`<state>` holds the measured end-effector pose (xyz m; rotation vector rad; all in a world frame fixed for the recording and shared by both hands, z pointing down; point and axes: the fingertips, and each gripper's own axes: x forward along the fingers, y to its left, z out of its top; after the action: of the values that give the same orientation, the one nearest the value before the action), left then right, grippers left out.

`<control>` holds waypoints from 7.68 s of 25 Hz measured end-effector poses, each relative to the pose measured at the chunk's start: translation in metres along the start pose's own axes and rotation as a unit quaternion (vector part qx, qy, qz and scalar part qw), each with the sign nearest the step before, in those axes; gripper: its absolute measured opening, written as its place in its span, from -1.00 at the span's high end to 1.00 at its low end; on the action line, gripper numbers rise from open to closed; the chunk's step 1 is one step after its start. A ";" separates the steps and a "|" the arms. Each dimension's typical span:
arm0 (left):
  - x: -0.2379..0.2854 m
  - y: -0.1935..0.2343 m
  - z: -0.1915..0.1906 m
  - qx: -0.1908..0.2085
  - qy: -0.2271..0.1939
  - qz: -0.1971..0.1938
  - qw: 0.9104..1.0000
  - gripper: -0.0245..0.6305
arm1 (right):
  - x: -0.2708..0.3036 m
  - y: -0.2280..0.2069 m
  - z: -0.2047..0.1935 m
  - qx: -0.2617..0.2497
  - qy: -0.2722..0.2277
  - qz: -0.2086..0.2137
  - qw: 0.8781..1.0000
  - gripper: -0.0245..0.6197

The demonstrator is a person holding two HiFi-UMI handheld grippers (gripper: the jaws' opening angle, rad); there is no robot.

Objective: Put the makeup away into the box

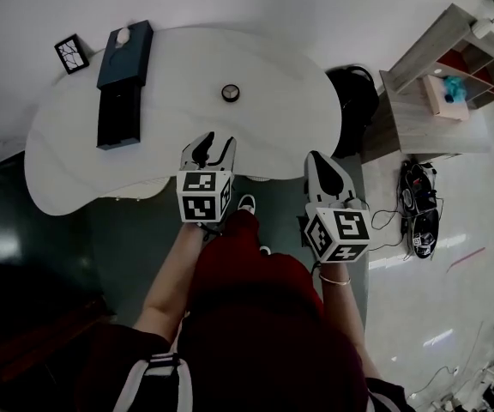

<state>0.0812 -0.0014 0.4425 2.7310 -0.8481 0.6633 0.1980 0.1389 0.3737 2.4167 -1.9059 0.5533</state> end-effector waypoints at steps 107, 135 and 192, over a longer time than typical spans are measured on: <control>-0.054 0.199 0.034 -0.108 0.006 0.289 0.951 0.21 | 0.203 0.180 -0.003 -0.098 0.115 0.360 0.921 0.88; -0.012 0.328 -0.011 -0.053 0.099 0.170 0.979 0.21 | 0.288 0.289 -0.040 -0.092 0.156 0.281 0.942 0.88; 0.035 0.327 -0.047 -0.040 0.212 0.053 0.975 0.21 | 0.315 0.280 -0.047 -0.088 0.176 0.231 0.953 0.88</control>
<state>-0.0990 -0.2698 0.5201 2.3521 -0.8922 1.1529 -0.0175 -0.2186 0.4496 1.6259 -2.2334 0.7295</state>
